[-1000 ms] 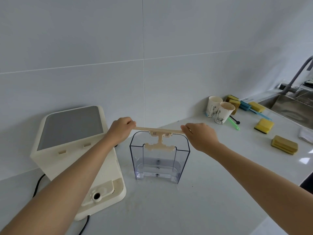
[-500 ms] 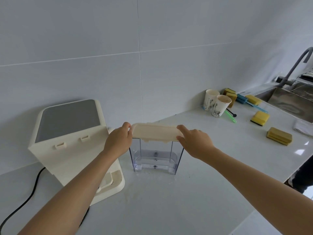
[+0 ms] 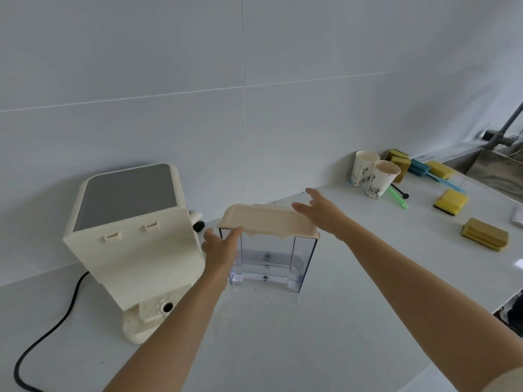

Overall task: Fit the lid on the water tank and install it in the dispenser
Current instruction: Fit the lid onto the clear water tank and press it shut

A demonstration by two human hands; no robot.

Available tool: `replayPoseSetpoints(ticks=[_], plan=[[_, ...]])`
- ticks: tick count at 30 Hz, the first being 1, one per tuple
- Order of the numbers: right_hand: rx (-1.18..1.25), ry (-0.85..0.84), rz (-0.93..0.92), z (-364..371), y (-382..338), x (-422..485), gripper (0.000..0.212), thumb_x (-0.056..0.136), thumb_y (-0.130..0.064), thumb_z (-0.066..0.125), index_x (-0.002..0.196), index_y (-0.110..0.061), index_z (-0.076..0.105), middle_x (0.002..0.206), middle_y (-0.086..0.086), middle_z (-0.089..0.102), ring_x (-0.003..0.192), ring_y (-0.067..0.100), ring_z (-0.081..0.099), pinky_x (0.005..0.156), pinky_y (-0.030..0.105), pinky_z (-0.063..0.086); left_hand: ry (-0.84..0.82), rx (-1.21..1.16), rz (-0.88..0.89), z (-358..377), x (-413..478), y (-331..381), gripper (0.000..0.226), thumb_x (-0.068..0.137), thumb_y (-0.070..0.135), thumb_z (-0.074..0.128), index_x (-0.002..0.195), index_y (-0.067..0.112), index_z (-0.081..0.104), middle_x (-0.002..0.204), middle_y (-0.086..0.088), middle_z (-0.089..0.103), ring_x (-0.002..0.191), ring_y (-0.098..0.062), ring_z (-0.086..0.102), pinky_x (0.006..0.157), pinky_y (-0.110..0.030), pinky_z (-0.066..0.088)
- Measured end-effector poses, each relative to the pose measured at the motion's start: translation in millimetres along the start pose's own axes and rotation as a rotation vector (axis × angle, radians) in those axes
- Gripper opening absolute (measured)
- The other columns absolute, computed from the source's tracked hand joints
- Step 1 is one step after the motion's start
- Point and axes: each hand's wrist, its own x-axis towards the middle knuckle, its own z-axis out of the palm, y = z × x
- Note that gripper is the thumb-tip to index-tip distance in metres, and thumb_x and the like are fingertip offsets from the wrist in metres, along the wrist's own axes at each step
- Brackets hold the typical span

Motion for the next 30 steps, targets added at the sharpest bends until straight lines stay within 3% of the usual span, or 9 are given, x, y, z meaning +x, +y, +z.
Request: replayPoseSetpoints(ticks=[6, 9, 11, 13, 15, 18, 22, 25, 30], plan=[[0.005, -0.061, 0.074, 13, -5, 5, 0.06, 0.093, -0.034, 0.041, 0.144, -0.012, 0.018, 0.145, 0.018, 0.036, 0.129, 0.034, 0.039, 0.101, 0.038, 0.036, -0.111, -0.093, -0.269, 20, 2, 2, 0.088, 0.082, 0.046, 0.054, 0.144, 0.022, -0.003, 0.153, -0.006, 0.019, 0.138, -0.028, 0.024, 0.108, -0.049, 0.025], [-0.04, -0.053, 0.057, 13, -3, 3, 0.051, 0.093, -0.029, 0.04, 0.139, -0.007, 0.033, 0.139, 0.017, 0.044, 0.123, 0.031, 0.044, 0.097, 0.036, 0.04, -0.048, -0.114, -0.277, 28, 10, 2, 0.087, 0.078, 0.04, 0.061, 0.141, 0.018, 0.005, 0.146, -0.008, 0.03, 0.13, -0.03, 0.032, 0.105, -0.051, 0.029], [-0.089, -0.057, 0.025, 12, -1, 1, 0.043, 0.093, -0.027, 0.039, 0.125, 0.0, 0.049, 0.121, 0.02, 0.056, 0.1, 0.027, 0.051, 0.079, 0.03, 0.042, -0.024, -0.109, -0.267, 30, 16, 1, 0.084, 0.078, 0.034, 0.063, 0.138, 0.015, 0.009, 0.141, -0.009, 0.035, 0.123, -0.03, 0.037, 0.101, -0.048, 0.033], [-0.127, -0.062, 0.022, 12, 0, -1, 0.041, 0.092, -0.028, 0.04, 0.115, 0.002, 0.057, 0.11, 0.022, 0.062, 0.086, 0.023, 0.049, 0.072, 0.028, 0.039, -0.041, -0.1, -0.24, 30, 19, 2, 0.076, 0.08, 0.028, 0.061, 0.136, 0.011, 0.012, 0.131, -0.01, 0.039, 0.108, -0.028, 0.039, 0.09, -0.041, 0.035], [-0.139, -0.088, 0.051, 11, 2, -3, 0.042, 0.09, -0.031, 0.043, 0.112, 0.001, 0.059, 0.097, 0.017, 0.061, 0.082, 0.023, 0.052, 0.069, 0.029, 0.044, -0.075, -0.084, -0.183, 27, 22, 4, 0.067, 0.083, 0.023, 0.059, 0.133, 0.007, 0.018, 0.115, -0.007, 0.041, 0.099, -0.024, 0.037, 0.083, -0.035, 0.032], [-0.141, -0.13, 0.096, 12, 3, -10, 0.043, 0.089, -0.035, 0.047, 0.11, 0.0, 0.059, 0.092, 0.01, 0.058, 0.08, 0.025, 0.057, 0.08, 0.034, 0.053, -0.117, -0.048, -0.137, 21, 32, 10, 0.055, 0.082, 0.02, 0.059, 0.127, 0.004, 0.033, 0.106, -0.007, 0.046, 0.093, -0.024, 0.043, 0.078, -0.033, 0.033], [-0.163, -0.165, 0.101, 17, -3, -24, 0.038, 0.086, -0.038, 0.052, 0.094, -0.001, 0.059, 0.081, 0.008, 0.058, 0.065, 0.021, 0.058, 0.057, 0.022, 0.045, -0.195, 0.002, -0.101, 17, 45, 17, 0.033, 0.081, 0.017, 0.054, 0.113, 0.009, 0.048, 0.104, -0.011, 0.052, 0.086, -0.024, 0.049, 0.075, -0.035, 0.04], [-0.155, -0.22, 0.069, 25, -7, -32, 0.034, 0.083, -0.037, 0.057, 0.077, -0.004, 0.057, 0.067, 0.008, 0.063, 0.05, 0.013, 0.054, 0.056, 0.019, 0.046, -0.244, 0.034, -0.07, 18, 49, 25, 0.011, 0.088, 0.013, 0.044, 0.093, 0.017, 0.053, 0.095, -0.007, 0.053, 0.081, -0.024, 0.049, 0.071, -0.032, 0.039], [-0.153, -0.273, 0.061, 46, -13, -39, 0.039, 0.082, -0.041, 0.057, 0.064, -0.009, 0.048, 0.057, 0.003, 0.057, 0.049, 0.015, 0.055, 0.061, 0.025, 0.051, -0.35, 0.146, -0.013, 20, 44, 36, 0.032, 0.095, 0.014, 0.036, 0.124, 0.012, 0.049, 0.11, -0.007, 0.054, 0.102, -0.023, 0.05, 0.09, -0.034, 0.04]])
